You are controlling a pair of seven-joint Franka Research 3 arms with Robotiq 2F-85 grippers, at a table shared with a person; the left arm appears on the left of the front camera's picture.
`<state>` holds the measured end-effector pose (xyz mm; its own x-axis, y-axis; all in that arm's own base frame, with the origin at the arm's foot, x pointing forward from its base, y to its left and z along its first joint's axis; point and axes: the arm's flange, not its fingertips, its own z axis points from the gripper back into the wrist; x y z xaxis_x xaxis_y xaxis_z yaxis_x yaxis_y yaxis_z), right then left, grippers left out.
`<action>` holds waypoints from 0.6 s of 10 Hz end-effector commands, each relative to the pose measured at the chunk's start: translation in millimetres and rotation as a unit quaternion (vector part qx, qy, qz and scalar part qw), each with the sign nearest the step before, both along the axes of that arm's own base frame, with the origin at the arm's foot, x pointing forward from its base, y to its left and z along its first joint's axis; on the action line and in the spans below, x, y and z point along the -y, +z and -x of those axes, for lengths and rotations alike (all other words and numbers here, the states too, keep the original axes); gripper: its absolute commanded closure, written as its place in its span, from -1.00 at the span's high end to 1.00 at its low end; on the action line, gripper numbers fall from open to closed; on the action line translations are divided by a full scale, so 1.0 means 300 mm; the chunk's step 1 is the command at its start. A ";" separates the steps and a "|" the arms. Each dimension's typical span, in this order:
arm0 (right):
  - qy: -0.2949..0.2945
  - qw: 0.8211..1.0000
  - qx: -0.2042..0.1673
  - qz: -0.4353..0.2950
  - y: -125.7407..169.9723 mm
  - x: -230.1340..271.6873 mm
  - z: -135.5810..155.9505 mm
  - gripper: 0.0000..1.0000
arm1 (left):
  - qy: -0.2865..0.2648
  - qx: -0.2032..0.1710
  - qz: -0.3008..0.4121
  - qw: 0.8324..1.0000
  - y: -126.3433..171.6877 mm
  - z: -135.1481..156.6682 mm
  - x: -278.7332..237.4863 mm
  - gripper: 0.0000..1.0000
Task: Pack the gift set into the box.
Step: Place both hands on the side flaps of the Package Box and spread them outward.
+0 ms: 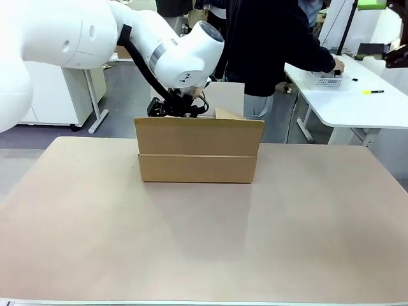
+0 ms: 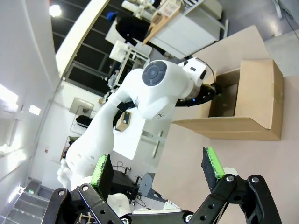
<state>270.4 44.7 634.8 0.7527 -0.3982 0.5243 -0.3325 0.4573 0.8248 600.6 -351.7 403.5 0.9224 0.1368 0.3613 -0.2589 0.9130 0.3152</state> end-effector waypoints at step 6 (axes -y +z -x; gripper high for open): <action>0.005 1.000 0.018 -0.006 0.003 -0.009 -0.018 1.00 | 0.029 0.002 -0.060 0.998 0.023 0.012 0.003 1.00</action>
<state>270.4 44.3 634.9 0.7529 -0.3983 0.5239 -0.3326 0.4566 0.8252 599.2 -352.3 405.7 0.9240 0.1427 0.3547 -0.2868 0.8722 0.3961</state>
